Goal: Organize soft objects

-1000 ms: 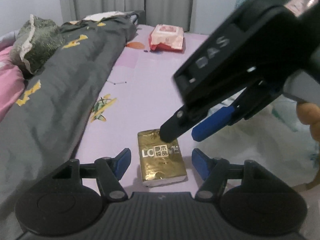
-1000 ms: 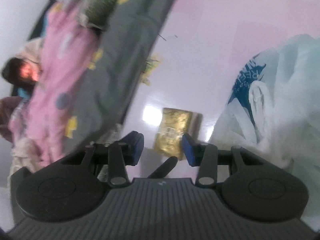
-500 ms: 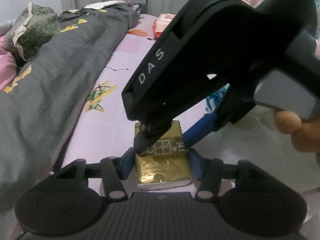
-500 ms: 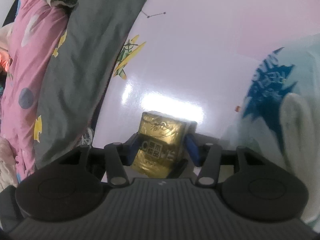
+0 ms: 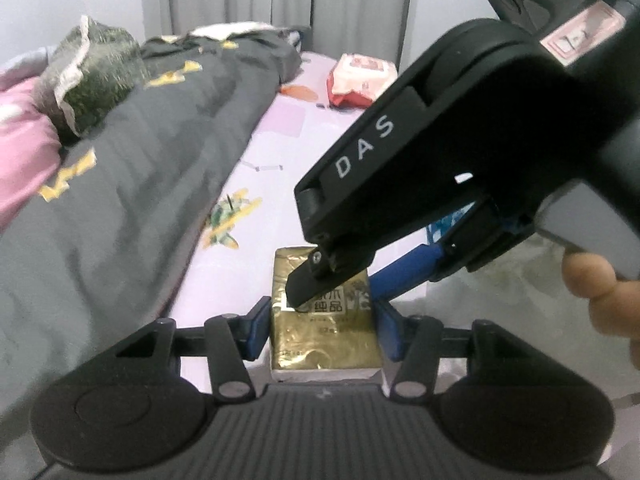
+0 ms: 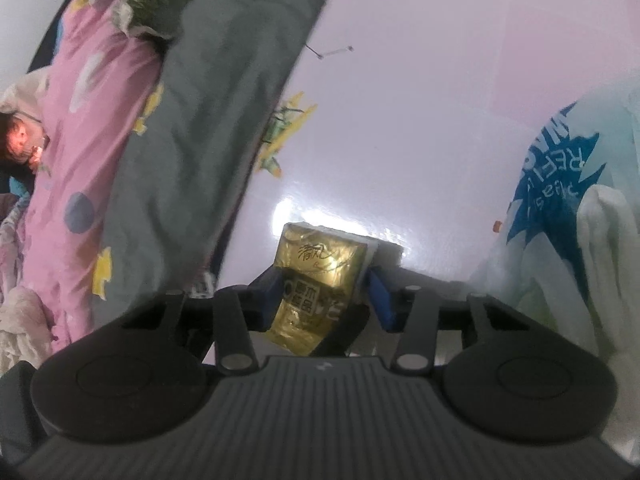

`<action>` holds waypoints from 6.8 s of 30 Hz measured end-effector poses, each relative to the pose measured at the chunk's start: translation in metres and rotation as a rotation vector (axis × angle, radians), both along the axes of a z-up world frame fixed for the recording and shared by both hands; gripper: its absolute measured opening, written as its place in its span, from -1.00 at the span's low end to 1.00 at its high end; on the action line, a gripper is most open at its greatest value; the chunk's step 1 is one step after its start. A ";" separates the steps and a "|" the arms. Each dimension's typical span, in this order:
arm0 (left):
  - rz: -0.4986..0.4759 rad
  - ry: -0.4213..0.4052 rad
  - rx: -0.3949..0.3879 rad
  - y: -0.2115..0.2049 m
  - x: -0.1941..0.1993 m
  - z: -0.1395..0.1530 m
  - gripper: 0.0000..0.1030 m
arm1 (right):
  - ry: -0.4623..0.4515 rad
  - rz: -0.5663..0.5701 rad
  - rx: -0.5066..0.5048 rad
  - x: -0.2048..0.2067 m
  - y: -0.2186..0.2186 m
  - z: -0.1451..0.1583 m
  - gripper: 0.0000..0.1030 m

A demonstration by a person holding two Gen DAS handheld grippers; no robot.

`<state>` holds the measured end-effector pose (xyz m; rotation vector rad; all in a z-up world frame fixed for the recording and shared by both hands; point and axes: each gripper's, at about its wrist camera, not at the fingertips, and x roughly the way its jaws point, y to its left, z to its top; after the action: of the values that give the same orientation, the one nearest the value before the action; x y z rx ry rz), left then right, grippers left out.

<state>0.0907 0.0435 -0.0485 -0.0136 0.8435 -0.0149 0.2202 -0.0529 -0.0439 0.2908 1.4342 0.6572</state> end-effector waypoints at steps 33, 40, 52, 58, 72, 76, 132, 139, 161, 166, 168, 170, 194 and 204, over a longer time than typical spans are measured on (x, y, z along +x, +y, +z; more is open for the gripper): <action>-0.475 -0.286 -0.005 -0.236 -0.037 0.106 0.07 | -0.276 -0.495 0.113 -0.091 -0.294 0.136 -0.12; -0.646 -0.240 -0.050 -0.306 -0.045 0.099 0.06 | -0.265 -0.655 0.088 -0.139 -0.379 0.125 -0.11; -0.846 -0.050 -0.138 -0.397 -0.032 0.071 0.07 | -0.205 -0.848 -0.005 -0.191 -0.483 0.097 -0.10; -0.890 0.125 -0.178 -0.421 -0.026 0.045 0.20 | -0.219 -0.881 -0.096 -0.205 -0.508 0.088 -0.09; -0.858 0.028 -0.220 -0.370 -0.033 0.083 0.66 | -0.343 -0.963 -0.041 -0.239 -0.506 0.101 -0.05; -0.852 -0.031 -0.215 -0.343 -0.039 0.098 0.76 | -0.416 -0.987 -0.005 -0.257 -0.492 0.111 0.02; -0.242 -0.018 0.009 -0.142 -0.071 0.084 1.00 | -0.578 -0.699 -0.500 -0.280 -0.249 0.097 0.98; -0.223 0.003 0.004 -0.142 -0.067 0.082 1.00 | -0.559 -0.676 -0.461 -0.275 -0.248 0.097 0.98; -0.186 0.007 0.002 -0.124 -0.063 0.080 1.00 | -0.560 -0.616 -0.508 -0.246 -0.224 0.091 0.98; -0.197 0.008 0.008 -0.124 -0.064 0.079 1.00 | -0.554 -0.622 -0.515 -0.247 -0.226 0.091 0.98; -0.205 0.007 0.009 -0.126 -0.065 0.079 1.00 | -0.549 -0.626 -0.517 -0.248 -0.226 0.090 0.98; -0.214 0.009 0.009 -0.127 -0.066 0.079 1.00 | -0.544 -0.631 -0.519 -0.250 -0.228 0.090 0.98; -0.270 0.061 -0.008 -0.146 -0.072 0.071 0.99 | -0.473 -0.671 -0.553 -0.267 -0.245 0.082 0.98; -0.268 0.065 -0.006 -0.148 -0.072 0.070 0.99 | -0.462 -0.673 -0.548 -0.266 -0.248 0.079 0.98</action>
<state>0.0191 -0.1042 0.0214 0.0936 0.9051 -0.2700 -0.0457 -0.3011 0.0352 0.1543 0.9317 -0.2186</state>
